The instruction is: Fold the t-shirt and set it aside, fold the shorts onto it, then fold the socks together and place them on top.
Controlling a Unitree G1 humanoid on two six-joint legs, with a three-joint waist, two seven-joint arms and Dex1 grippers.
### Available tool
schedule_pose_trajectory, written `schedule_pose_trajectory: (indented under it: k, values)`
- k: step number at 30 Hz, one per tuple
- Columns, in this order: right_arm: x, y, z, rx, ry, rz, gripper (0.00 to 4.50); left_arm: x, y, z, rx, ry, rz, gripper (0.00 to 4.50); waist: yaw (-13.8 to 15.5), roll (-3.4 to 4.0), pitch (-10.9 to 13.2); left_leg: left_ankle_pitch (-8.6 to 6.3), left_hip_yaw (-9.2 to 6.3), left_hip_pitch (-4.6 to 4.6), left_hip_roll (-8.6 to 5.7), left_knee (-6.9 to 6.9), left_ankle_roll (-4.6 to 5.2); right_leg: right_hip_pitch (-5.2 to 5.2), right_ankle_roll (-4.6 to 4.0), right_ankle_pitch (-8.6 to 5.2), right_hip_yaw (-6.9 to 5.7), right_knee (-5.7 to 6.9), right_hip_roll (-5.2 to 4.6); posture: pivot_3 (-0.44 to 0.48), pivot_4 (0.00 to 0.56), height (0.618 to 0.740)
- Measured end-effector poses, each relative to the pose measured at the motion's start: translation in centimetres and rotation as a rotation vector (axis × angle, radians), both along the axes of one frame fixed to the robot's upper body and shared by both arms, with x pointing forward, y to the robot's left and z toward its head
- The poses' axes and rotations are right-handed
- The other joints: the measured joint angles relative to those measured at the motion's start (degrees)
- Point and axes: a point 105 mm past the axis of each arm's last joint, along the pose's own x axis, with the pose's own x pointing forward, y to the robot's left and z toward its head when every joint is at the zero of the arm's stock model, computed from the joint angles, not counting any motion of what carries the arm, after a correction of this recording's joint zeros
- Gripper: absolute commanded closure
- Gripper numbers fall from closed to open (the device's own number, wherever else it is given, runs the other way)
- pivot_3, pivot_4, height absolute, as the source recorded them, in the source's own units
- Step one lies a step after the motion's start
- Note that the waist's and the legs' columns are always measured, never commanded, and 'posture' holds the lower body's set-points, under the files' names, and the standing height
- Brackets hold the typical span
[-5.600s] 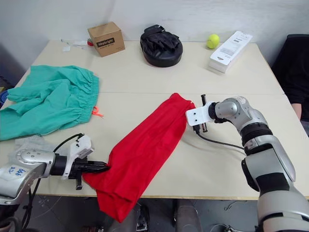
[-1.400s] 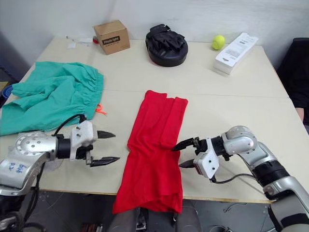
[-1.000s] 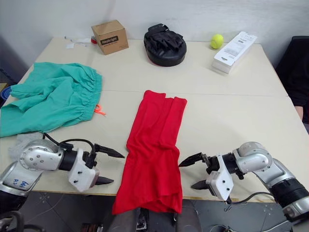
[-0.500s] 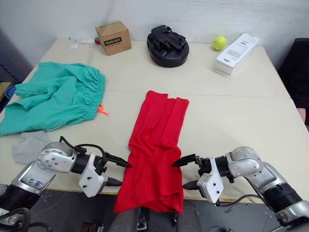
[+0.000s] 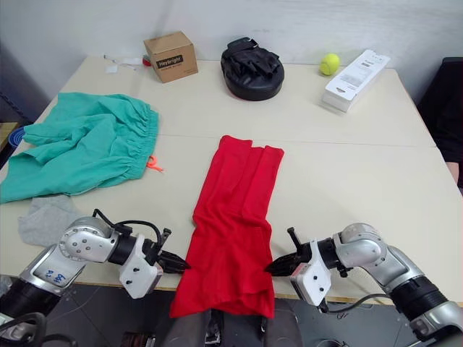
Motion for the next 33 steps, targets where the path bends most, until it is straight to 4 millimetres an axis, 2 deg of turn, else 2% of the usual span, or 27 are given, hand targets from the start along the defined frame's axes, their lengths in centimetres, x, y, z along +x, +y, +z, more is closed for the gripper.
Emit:
schedule_pose_trajectory:
  k: [7,11,19,22,25,29,33]
  values:
    - [-1.0,0.8,1.7,0.037,0.140,-0.051,4.46,-1.5,0.9,0.1,0.021,0.185,0.100,4.50,-0.2,0.01,0.0,-0.01,-0.08,-0.07,0.03,-0.01,-0.01,-0.05,0.00,0.00,-0.04,-0.03,0.00,0.000,0.150,0.740]
    - [-1.8,1.3,3.3,0.063,0.175,-0.054,4.46,-3.1,0.4,0.8,-0.001,0.270,0.114,4.50,-0.1,0.02,0.0,-0.01,-0.11,-0.16,0.03,-0.01,-0.01,-0.09,-0.01,0.00,-0.06,-0.06,0.00,0.000,0.150,0.740]
    - [-3.8,0.4,4.4,0.024,0.307,-0.065,4.46,-4.8,0.5,2.6,-0.008,0.350,0.135,4.50,0.0,0.03,0.0,-0.04,-0.14,-0.15,0.03,-0.02,-0.02,-0.06,-0.01,-0.01,-0.05,-0.12,0.00,0.000,0.150,0.740]
    - [-3.4,0.2,4.9,0.028,0.313,-0.091,4.46,-3.8,0.6,3.1,-0.014,0.324,0.168,4.50,0.1,0.03,0.0,-0.04,-0.14,-0.13,0.02,-0.02,-0.02,-0.06,-0.01,0.00,-0.06,-0.09,0.00,0.000,0.150,0.740]
    - [-2.3,0.2,5.7,0.047,0.283,-0.118,4.46,-1.3,1.1,4.0,-0.036,0.272,0.245,4.50,0.3,0.03,0.0,-0.04,-0.13,-0.16,0.02,-0.01,-0.02,-0.08,-0.01,0.00,-0.09,-0.07,0.01,0.000,0.150,0.740]
    - [0.3,0.1,7.1,0.092,0.248,-0.179,4.46,1.7,1.3,5.4,-0.099,0.243,0.334,4.50,0.2,0.02,0.0,-0.04,-0.10,-0.24,0.00,-0.01,-0.03,-0.14,-0.01,0.00,-0.10,-0.07,0.02,0.000,0.150,0.740]
    - [2.6,0.2,8.8,0.142,0.252,-0.241,4.46,4.5,1.0,7.2,-0.215,0.284,0.437,4.50,0.1,-0.01,0.1,-0.01,-0.11,-0.27,0.00,0.01,-0.04,-0.14,-0.01,0.00,-0.13,-0.05,0.06,0.000,0.150,0.740]
